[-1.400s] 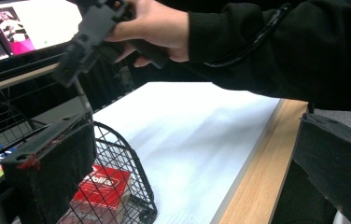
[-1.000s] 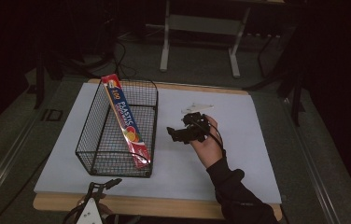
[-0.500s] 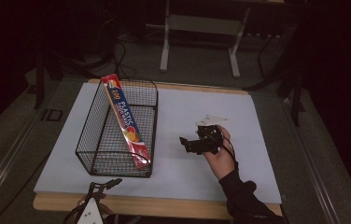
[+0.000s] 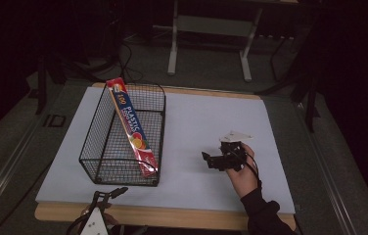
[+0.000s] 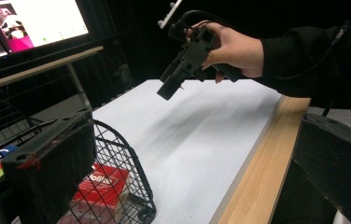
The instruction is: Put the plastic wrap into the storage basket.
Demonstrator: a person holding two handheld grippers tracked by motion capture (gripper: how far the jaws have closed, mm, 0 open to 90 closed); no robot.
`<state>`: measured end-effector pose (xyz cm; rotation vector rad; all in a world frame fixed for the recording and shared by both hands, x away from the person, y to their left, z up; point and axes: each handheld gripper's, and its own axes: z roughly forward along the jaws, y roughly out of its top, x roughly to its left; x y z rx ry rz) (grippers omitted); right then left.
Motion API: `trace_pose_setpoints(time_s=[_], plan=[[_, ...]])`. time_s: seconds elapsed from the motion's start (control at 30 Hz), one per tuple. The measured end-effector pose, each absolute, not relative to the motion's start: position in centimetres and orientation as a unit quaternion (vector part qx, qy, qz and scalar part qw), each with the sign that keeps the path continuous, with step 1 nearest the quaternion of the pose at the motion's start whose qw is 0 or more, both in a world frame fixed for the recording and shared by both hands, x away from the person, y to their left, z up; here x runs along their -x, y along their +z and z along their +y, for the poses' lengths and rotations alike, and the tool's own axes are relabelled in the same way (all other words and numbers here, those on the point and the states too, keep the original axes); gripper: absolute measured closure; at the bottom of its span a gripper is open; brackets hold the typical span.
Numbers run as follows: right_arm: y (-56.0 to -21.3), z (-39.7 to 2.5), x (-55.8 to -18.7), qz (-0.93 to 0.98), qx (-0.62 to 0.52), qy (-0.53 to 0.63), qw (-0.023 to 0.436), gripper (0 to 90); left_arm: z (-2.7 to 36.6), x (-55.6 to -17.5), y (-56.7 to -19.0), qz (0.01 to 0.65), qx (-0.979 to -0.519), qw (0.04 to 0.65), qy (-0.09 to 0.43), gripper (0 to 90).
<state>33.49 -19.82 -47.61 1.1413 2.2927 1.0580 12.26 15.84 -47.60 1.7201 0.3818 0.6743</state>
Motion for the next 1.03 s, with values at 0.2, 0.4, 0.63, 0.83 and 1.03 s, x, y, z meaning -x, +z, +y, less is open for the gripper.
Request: trace_pose_setpoints(time_s=[0.2,0.4,0.63,0.83,1.03], plan=[[-48.2,-20.5,-32.8,0.814,-0.406,0.373,0.184,14.1,15.9,-12.3,-47.6,0.165,-0.737,0.587,0.291,0.1],[-48.4,-21.2,-32.0,0.816,-0.398,0.378,0.179,14.1,15.8,-12.3,-47.6,0.164,-0.739,0.586,0.29,0.1],[-48.3,-22.2,-31.0,0.807,-0.398,0.391,0.191,14.2,15.8,-12.3,-47.6,0.163,-0.739,0.586,0.288,0.1],[-48.4,-22.2,-30.9,0.807,-0.394,0.394,0.198,14.2,15.9,-12.1,-47.6,0.158,-0.74,0.589,0.284,0.1],[-48.9,-21.8,-30.9,0.818,-0.378,0.383,0.203,14.2,15.8,-12.2,-47.6,0.159,-0.742,0.588,0.281,0.1]])
